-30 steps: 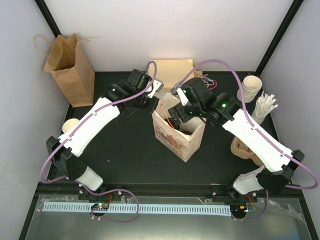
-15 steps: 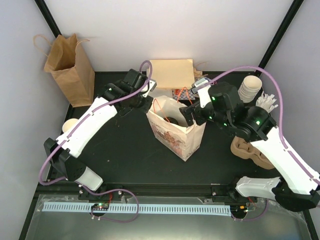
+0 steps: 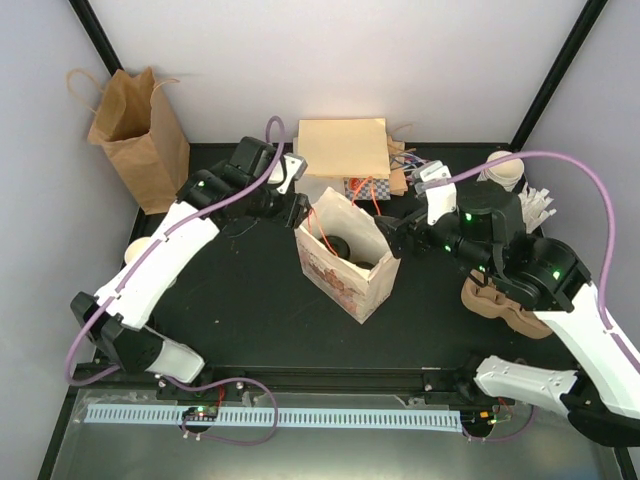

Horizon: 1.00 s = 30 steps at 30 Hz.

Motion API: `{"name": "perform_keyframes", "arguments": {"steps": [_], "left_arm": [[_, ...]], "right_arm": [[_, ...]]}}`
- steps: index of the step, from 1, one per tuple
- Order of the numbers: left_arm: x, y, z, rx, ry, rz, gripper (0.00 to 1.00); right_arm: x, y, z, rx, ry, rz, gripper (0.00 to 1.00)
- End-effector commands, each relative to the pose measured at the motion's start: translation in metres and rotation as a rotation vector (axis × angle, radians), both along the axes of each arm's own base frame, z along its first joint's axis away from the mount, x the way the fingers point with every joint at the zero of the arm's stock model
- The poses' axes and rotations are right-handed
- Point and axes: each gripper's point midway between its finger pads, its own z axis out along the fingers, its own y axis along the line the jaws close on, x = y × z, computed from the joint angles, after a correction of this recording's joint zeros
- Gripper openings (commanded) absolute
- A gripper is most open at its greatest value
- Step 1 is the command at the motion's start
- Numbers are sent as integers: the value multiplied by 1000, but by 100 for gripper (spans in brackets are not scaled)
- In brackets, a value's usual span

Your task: Pack the takeout coffee

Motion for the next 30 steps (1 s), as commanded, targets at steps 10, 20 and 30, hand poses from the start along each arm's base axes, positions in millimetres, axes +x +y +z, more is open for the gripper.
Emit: {"name": "perform_keyframes", "arguments": {"steps": [10, 20, 30], "left_arm": [[-54, 130, 42, -81, -121, 370, 74], [-91, 151, 4, -136, -96, 437, 74], [-116, 142, -11, -225, -176, 338, 83]], "right_arm": [[-21, -20, 5, 101, -60, 2, 100], [-10, -62, -10, 66, -79, -227, 100], [7, -84, -45, 17, -29, -426, 100]]}}
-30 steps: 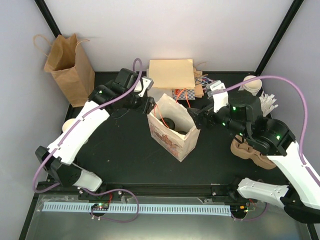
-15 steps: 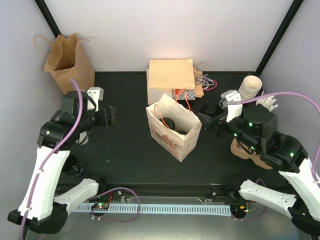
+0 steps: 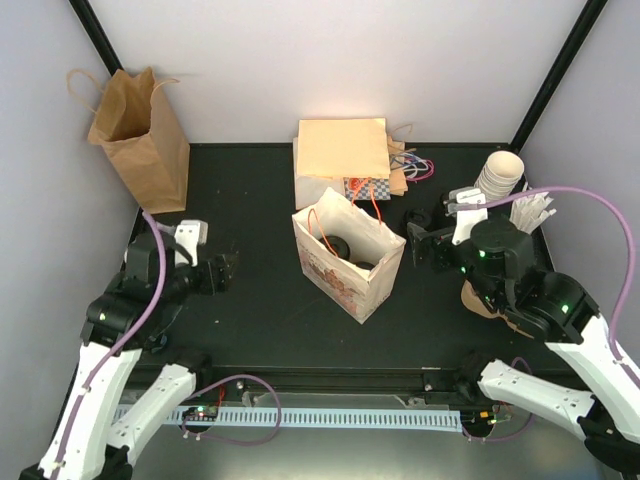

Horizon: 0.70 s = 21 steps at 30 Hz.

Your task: Pack the takeout coffee

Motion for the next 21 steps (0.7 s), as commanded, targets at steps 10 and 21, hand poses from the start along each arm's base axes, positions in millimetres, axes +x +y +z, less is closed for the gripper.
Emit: {"name": "perform_keyframes", "arguments": {"steps": [10, 21], "left_arm": [[-5, -14, -10, -56, -122, -96, 99], [3, -36, -29, -100, -86, -201, 99]], "right_arm": [[60, -62, -28, -73, 174, -429, 100], [97, -207, -93, 172, 378, -861, 72]]}}
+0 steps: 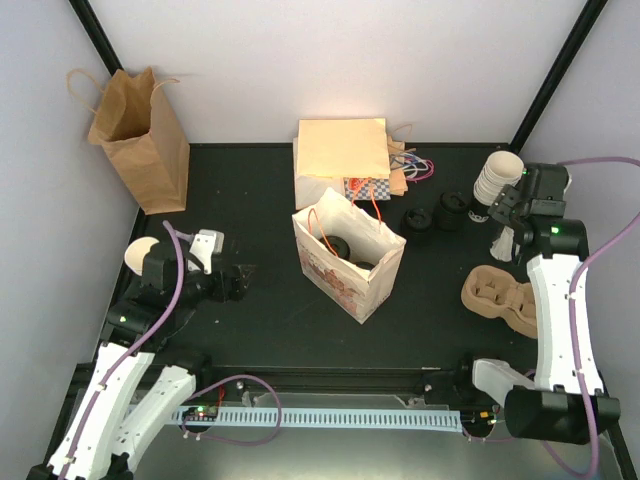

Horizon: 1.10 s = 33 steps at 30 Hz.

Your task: Pack the takeout coffee

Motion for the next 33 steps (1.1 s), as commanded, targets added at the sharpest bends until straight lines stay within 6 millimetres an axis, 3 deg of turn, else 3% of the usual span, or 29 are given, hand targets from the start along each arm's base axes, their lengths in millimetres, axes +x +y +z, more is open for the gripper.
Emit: {"name": "perform_keyframes", "arguments": {"steps": [1, 6, 11, 14, 15, 19, 23, 29, 33], "left_arm": [[5, -16, 4, -43, -37, -85, 99], [1, -22, -5, -87, -75, -112, 99], [-2, -20, -2, -93, -101, -101, 99], [-2, -20, -2, -95, -102, -104, 99], [-2, -20, -3, -94, -100, -104, 99], [-2, -20, -2, -96, -105, -102, 99], [-4, -20, 0, -99, -115, -106, 99], [-4, -21, 1, -101, -118, -114, 99], [-5, -22, 1, -101, -119, -116, 99]], "right_arm": [[8, -25, -27, 131, 43, -68, 71], [9, -56, -26, 125, 63, -170, 58], [23, -64, -29, 128, 119, -191, 54], [27, -64, -31, 141, 149, -193, 53], [29, -64, -33, 145, 155, -188, 46], [26, -66, -36, 136, 181, -197, 37], [24, -64, -41, 137, 205, -183, 36], [37, -52, -52, 185, 230, -99, 36], [44, -52, -55, 182, 233, -78, 27]]}}
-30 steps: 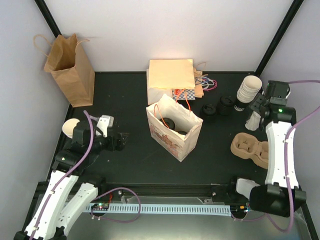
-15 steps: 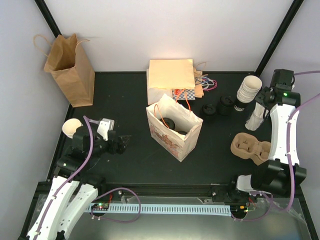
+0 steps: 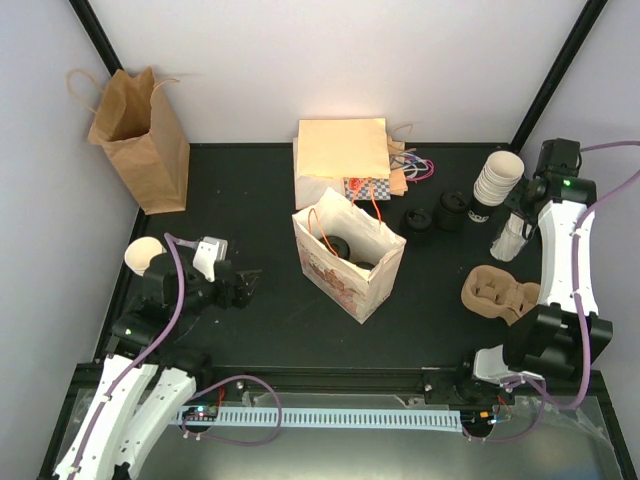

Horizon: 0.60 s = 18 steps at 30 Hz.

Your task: Pack the takeout coffee

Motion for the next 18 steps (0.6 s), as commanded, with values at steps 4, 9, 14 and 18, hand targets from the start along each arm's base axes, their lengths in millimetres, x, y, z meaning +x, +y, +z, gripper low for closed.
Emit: {"name": "perform_keyframes", "arguments": {"steps": [4, 9, 14, 18], "left_arm": [[-1, -5, 8, -21, -29, -26, 99], [0, -5, 7, -18, -22, -25, 99], [0, -5, 5, -16, -16, -24, 99], [1, -5, 5, -17, -15, -23, 99]], "right_arm": [[13, -6, 8, -26, -8, 23, 26], [13, -13, 10, -64, 4, 13, 26], [17, -12, 5, -55, 10, 20, 12], [15, -10, 9, -50, 4, 25, 1]]}}
